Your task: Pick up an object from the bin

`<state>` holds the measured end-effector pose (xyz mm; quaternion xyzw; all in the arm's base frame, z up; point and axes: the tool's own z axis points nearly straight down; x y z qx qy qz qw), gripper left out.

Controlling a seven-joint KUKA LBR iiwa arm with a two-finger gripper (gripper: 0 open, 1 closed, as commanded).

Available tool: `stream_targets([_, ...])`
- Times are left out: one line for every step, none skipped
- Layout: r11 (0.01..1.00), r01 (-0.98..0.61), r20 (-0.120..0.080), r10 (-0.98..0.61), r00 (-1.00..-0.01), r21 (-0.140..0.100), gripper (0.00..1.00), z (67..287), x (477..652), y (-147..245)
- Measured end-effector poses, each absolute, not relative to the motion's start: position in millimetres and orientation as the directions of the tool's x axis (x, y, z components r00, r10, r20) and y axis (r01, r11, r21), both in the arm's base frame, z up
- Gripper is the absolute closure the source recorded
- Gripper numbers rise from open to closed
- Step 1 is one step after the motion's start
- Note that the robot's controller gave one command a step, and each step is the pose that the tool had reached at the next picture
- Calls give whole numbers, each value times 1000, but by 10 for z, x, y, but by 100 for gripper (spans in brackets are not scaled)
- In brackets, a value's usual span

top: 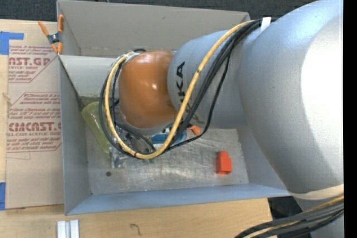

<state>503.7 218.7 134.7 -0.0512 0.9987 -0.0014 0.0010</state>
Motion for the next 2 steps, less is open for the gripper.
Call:
stream_targets([995,-102,-3,-102,-995,0,100,1642,5122,2146])
stream_targets([941,339,-2,339,-941,1,0,1767,5340,2199])
